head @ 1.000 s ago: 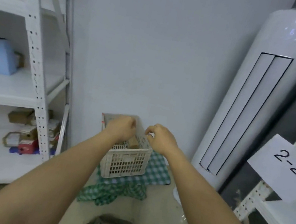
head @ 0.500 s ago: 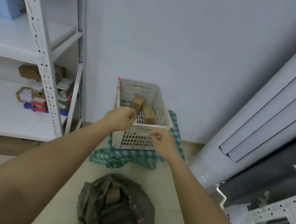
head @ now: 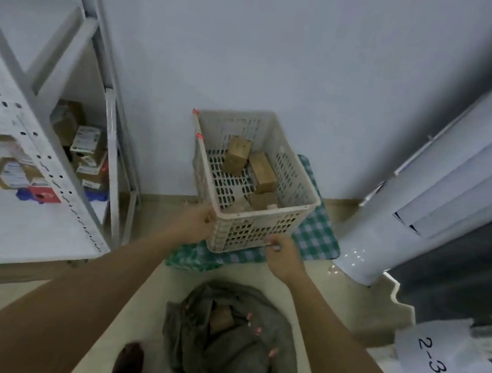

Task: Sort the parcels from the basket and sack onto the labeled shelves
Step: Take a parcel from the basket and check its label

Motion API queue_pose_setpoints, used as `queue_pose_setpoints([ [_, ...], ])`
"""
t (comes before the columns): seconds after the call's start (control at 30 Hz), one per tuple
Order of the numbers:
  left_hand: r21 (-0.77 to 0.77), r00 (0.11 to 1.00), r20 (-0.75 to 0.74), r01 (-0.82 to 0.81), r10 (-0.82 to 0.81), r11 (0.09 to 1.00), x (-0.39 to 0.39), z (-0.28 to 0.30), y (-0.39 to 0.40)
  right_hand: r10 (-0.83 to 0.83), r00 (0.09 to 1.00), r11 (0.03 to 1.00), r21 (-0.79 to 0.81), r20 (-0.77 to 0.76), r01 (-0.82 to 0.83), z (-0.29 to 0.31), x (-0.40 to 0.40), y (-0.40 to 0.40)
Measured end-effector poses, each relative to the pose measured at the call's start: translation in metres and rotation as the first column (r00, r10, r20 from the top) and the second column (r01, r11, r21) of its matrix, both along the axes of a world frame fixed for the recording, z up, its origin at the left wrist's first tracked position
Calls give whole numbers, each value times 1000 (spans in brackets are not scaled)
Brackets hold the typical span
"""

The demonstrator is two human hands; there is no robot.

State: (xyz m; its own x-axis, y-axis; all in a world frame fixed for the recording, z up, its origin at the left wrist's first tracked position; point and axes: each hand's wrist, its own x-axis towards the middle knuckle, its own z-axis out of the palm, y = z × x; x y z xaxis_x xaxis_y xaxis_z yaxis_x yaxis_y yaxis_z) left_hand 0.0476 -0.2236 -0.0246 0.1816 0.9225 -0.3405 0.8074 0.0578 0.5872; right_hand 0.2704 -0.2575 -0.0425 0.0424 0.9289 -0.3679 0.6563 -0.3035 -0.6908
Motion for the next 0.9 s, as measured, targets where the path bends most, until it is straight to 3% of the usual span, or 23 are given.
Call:
queue_pose_setpoints([
  [0.23,-82,974,-78,205,-212,975,-52,-32,67,-190,973,982,-25,-127,189,-26,-94,32],
  [0.47,36,952,-45,305,-304,952,-50,-51,104,-268,947,963,-11,-179,271,-32,-117,51],
  [0.57,79,952,-22,305,-304,949,-46,-56,115,-258,959,965,16,-117,262,-34,-111,66],
  [0.77,237,944,-67,331,-324,913,-41,-77,168,-154,981,968,215,117,126,-45,-91,141],
  [0.9,239,917,-178,391,-356,889,-33,-90,203,30,947,994,86,320,-61,-73,-61,198],
])
